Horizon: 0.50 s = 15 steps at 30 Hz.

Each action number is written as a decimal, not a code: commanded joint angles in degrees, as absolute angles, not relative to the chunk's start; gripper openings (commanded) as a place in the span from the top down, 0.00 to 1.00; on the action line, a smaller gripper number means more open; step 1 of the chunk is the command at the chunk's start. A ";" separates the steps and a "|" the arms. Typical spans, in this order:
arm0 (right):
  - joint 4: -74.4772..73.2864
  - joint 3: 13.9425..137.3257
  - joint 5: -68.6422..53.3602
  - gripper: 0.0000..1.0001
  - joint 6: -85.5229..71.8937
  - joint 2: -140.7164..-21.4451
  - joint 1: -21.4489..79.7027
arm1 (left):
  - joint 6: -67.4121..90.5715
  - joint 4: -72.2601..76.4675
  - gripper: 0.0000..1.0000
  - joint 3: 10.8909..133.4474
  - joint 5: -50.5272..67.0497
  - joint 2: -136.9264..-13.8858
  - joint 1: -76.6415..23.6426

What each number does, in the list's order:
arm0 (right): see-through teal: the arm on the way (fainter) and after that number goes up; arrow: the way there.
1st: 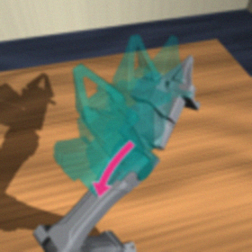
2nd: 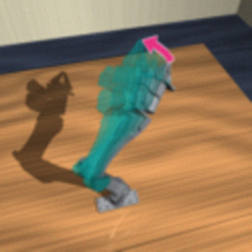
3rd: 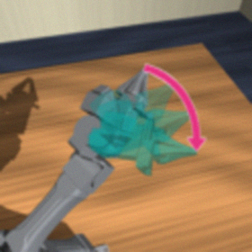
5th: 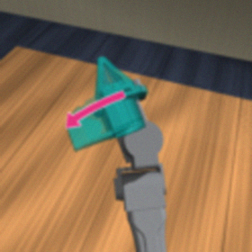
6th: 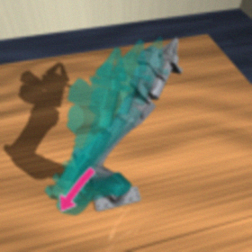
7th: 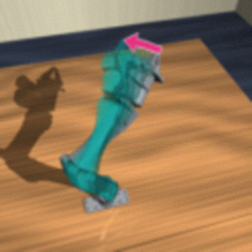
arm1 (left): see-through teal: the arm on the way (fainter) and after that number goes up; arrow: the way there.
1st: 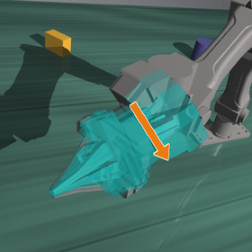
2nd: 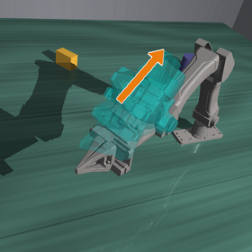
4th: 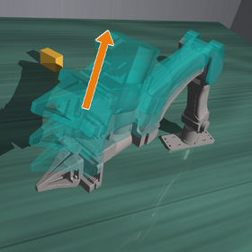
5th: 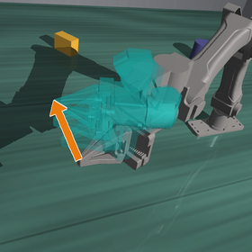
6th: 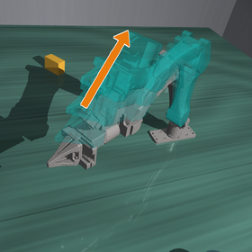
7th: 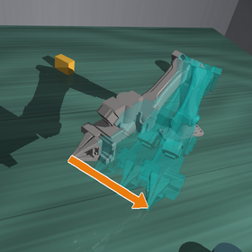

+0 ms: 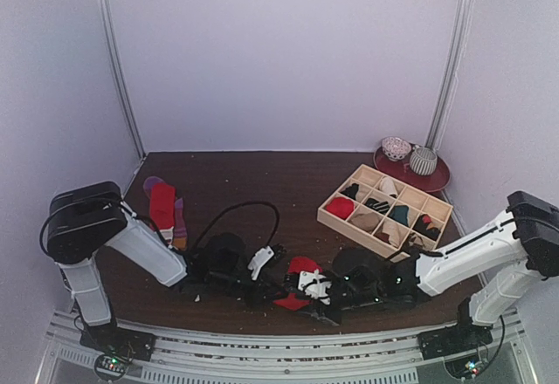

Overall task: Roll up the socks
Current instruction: Roll a pair of socks at the center of the board.

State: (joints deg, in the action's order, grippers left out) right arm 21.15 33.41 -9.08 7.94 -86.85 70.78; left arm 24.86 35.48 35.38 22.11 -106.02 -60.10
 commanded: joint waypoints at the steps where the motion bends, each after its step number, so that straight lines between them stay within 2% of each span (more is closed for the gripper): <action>1: 20.55 34.98 -1.07 0.62 12.04 -91.19 71.87 | 25.33 21.10 1.00 33.75 21.82 -110.26 -60.17; 6: 22.02 35.06 2.84 0.63 11.24 -94.23 71.95 | 24.83 21.59 1.00 33.58 22.21 -110.47 -60.14; 8: 21.90 35.08 3.40 0.66 10.62 -95.30 71.94 | 23.87 21.85 1.00 33.66 22.26 -110.04 -60.20; 9: 21.77 35.07 3.42 0.69 10.05 -95.91 71.98 | 23.31 22.35 0.97 33.66 22.17 -109.50 -60.15; 11: 20.98 35.18 3.42 0.75 7.40 -97.38 71.90 | 21.84 24.01 0.85 33.24 22.15 -107.49 -60.19; 15: 18.95 34.82 3.15 0.87 2.12 -99.95 71.85 | 18.07 26.18 0.73 31.91 19.89 -100.40 -60.16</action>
State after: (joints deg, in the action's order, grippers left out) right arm 23.70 35.44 1.37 8.19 -95.88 72.03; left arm 22.96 34.15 34.85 22.28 -104.18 -59.81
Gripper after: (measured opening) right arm 0.181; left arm 0.235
